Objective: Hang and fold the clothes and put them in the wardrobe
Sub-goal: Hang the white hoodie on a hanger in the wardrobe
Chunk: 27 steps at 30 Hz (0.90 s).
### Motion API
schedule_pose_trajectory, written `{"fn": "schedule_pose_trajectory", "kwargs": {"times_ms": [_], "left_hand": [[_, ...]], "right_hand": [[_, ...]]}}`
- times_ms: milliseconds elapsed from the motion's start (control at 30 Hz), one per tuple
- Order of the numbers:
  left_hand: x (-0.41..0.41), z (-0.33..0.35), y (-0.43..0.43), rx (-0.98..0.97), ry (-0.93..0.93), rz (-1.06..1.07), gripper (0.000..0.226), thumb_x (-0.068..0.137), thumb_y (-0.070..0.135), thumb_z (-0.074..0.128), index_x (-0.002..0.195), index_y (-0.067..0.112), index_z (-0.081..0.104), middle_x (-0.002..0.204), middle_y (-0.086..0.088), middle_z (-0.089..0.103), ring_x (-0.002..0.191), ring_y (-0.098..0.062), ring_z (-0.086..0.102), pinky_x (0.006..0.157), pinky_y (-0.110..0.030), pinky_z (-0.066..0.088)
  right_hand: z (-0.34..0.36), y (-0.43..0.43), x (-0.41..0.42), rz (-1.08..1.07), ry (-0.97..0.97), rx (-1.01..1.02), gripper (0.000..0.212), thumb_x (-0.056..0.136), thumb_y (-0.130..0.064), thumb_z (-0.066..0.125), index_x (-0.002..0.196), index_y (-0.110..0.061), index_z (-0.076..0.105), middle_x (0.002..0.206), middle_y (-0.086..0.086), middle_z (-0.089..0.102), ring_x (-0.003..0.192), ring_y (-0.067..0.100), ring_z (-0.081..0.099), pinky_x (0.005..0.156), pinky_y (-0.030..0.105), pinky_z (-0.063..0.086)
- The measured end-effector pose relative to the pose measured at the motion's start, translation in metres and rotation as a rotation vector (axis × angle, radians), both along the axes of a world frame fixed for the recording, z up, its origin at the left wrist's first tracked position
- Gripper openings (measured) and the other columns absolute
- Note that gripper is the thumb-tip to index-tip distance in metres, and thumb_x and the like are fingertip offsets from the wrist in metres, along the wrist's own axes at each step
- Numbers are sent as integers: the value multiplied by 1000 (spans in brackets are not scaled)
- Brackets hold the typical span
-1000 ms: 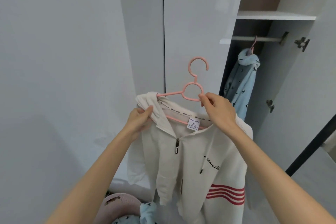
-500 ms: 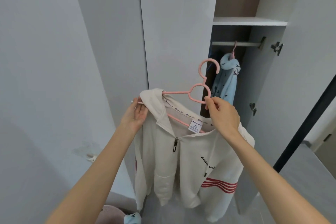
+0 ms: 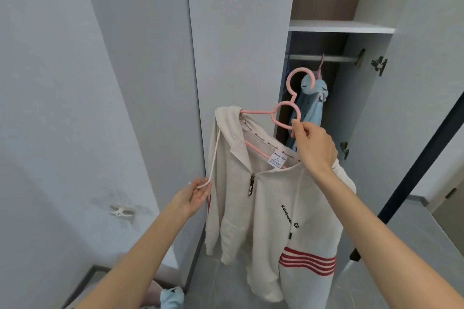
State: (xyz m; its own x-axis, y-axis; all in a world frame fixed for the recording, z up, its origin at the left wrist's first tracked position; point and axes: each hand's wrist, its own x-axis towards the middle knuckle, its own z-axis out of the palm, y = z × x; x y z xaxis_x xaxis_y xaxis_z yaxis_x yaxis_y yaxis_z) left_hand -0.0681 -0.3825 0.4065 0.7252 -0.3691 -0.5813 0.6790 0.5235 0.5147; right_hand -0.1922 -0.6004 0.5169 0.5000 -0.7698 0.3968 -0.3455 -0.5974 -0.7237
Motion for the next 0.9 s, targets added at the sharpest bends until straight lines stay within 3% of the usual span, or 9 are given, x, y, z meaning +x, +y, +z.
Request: {"fn": "schedule_pose_trajectory", "kwargs": {"times_ms": [100, 233, 367, 500, 667, 733, 800, 900], "left_hand": [[-14, -23, 3, 108, 56, -101, 17, 99, -2, 38, 92, -4, 53, 67, -20, 65, 76, -28, 64, 107, -38, 37], [-17, -36, 14, 258, 71, -317, 16, 101, 4, 35, 114, 0, 44, 111, -17, 63, 117, -31, 56, 104, -44, 40], [-3, -24, 16, 378, -60, -451, 21, 101, 9, 41, 118, 1, 50, 119, -11, 60, 105, -28, 57, 90, -41, 45], [16, 15, 2, 648, -550, -368, 33, 98, 14, 46, 131, 8, 45, 114, -6, 60, 88, -16, 60, 77, -30, 49], [46, 89, -19, 841, -1547, -212, 44, 99, 23, 46, 141, 17, 36, 129, 4, 44, 118, -9, 45, 99, -25, 37], [65, 109, -28, 1062, -1901, -128, 48, 97, 28, 51, 142, 15, 39, 139, -3, 41, 127, -17, 39, 103, -33, 32], [89, 114, -31, 1346, -2045, -74, 48, 94, 35, 54, 135, 12, 49, 140, -13, 43, 127, -31, 42, 99, -44, 35], [115, 104, -21, 1629, -1912, -215, 45, 94, 45, 50, 126, 15, 58, 131, -12, 50, 118, -34, 45, 87, -43, 39]], "right_hand": [[6, -1, 3, 20, -4, -3, 42, 98, -44, 42, 78, -14, 64, 61, -4, 53, 57, 11, 45, 54, 25, 31], [9, 0, 11, 57, -4, 15, 39, 98, -43, 43, 76, -17, 62, 59, -10, 48, 56, 7, 43, 52, 24, 29], [7, 0, 23, 72, 22, 37, 40, 98, -44, 42, 77, -17, 63, 59, -8, 48, 58, 8, 43, 56, 25, 32], [7, 4, 34, 119, 59, 9, 39, 98, -43, 43, 77, -16, 63, 58, -8, 46, 57, 10, 43, 55, 25, 32], [8, 13, 46, 205, 108, -81, 39, 97, -43, 45, 73, -18, 61, 56, -7, 47, 53, 8, 41, 55, 27, 33], [9, 17, 49, 231, 122, -114, 38, 97, -44, 45, 71, -20, 60, 56, -6, 48, 53, 8, 41, 55, 28, 33], [10, 19, 50, 231, 121, -127, 38, 97, -44, 44, 71, -20, 59, 58, -4, 50, 53, 8, 42, 55, 28, 34], [11, 17, 45, 189, 107, -148, 38, 98, -44, 43, 71, -21, 58, 55, -6, 47, 52, 8, 41, 53, 27, 31]]}}
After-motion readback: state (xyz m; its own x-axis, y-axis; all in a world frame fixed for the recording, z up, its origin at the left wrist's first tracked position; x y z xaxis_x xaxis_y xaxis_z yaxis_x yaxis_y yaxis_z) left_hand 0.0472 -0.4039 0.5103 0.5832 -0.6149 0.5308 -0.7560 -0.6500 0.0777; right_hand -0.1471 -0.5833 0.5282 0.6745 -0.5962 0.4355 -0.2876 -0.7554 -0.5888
